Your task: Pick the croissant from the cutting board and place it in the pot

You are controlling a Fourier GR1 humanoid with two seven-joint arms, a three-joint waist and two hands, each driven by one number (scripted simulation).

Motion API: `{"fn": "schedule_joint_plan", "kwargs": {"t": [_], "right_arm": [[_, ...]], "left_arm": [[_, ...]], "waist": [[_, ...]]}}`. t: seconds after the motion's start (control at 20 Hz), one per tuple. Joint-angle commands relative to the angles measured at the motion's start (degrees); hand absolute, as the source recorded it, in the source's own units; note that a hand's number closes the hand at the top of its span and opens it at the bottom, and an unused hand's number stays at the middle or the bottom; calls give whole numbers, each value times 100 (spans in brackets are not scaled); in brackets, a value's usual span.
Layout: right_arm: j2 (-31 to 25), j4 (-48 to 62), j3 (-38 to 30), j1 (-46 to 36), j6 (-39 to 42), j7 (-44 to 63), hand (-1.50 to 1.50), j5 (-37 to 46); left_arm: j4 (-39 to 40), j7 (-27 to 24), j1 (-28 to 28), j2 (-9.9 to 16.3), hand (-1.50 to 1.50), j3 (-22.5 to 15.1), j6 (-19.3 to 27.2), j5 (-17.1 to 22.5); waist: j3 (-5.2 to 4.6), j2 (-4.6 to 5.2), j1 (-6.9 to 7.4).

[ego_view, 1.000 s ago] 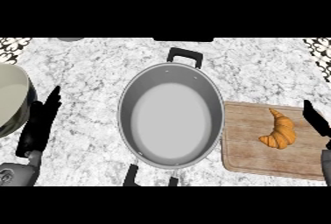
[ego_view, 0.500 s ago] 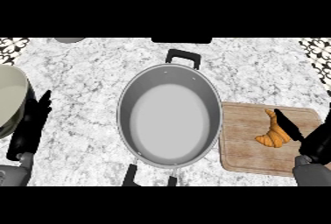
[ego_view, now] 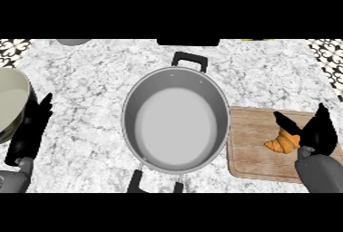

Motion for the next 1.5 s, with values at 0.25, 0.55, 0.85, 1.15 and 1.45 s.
{"fn": "schedule_joint_plan", "kwargs": {"t": [0.25,0.55,0.85,1.15,1.45], "right_arm": [[113,-1272,497,-926,2671,3013,-150,133],[334,-1838,148,-886,3128,3509,-150,399],[615,-1700,35,-677,3295,3515,-150,583],[782,-1722,-295,-476,3283,3174,-150,849],[823,-1730,-592,-314,3625,2871,-150,1042]], "left_arm": [[40,34,70,-16,0,101,70,-38],[101,-21,104,120,0,353,-157,131],[-34,26,80,-43,0,250,-118,5],[-165,25,231,34,0,394,-223,0],[-54,231,-87,-166,0,316,-131,-225]], "waist": [[73,-24,-190],[91,14,-190],[104,51,-100],[109,66,-51],[110,66,-99]]}}
